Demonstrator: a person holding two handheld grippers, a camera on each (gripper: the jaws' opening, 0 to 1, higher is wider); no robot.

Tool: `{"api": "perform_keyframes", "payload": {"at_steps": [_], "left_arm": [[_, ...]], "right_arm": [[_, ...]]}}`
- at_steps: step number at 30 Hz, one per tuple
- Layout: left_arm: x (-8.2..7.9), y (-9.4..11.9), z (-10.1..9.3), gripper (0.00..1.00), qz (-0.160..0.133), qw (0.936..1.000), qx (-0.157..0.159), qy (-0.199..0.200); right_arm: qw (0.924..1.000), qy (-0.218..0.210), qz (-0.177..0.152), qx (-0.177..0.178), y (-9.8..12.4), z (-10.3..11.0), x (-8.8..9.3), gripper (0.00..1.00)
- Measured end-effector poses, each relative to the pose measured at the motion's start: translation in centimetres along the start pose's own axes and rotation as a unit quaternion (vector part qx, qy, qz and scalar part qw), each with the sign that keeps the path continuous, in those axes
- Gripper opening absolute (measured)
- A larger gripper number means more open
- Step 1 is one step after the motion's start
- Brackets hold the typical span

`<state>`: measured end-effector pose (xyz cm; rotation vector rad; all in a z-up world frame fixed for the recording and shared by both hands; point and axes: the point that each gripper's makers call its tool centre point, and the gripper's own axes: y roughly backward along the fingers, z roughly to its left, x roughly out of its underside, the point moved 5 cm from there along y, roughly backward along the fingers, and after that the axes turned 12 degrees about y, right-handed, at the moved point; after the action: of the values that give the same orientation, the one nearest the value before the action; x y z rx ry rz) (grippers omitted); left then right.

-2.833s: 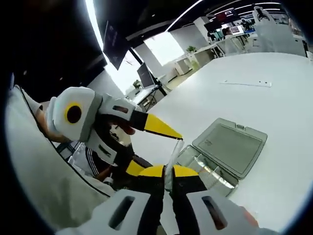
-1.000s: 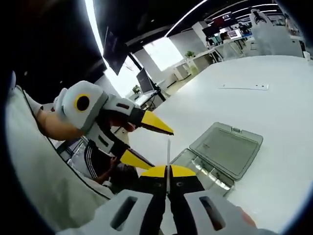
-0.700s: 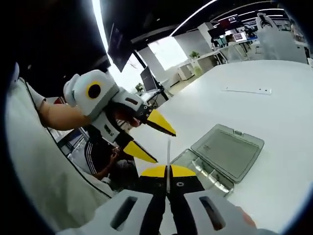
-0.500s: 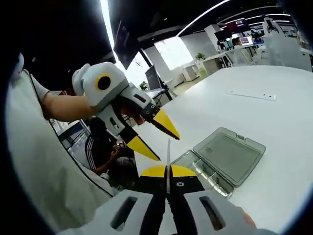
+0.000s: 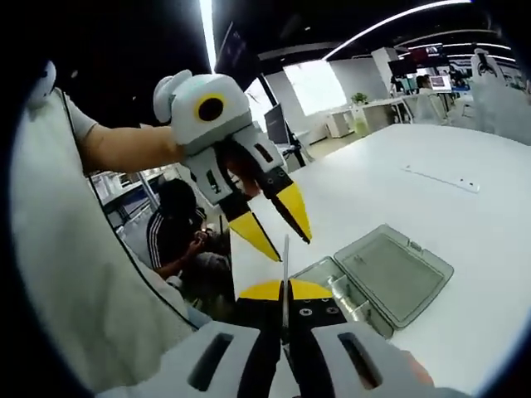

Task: Insert the divider into the dual guide fixture by aligning both edges with the guide slots and pushing it downward to the bottom, including one-sided entry, uneven engagement, binding, and posture correction.

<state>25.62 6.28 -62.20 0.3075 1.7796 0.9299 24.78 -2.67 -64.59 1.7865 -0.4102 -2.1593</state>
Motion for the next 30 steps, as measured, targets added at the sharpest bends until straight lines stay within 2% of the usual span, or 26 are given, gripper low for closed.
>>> {"api": "perform_keyframes", "payload": {"at_steps": [15,30], "left_arm": [[0.1,-0.2,-1.0,0.06,0.023,0.9992,0.033,0.001],[-0.4,0.0,-1.2,0.03,0.042,0.9980,0.045,0.011]], "right_arm": [[0.9986,0.050,0.010,-0.013,-0.2,0.4,0.0,0.00],[0.9955,0.090,0.024,-0.015,-0.3,0.5,-0.1,0.00]]}}
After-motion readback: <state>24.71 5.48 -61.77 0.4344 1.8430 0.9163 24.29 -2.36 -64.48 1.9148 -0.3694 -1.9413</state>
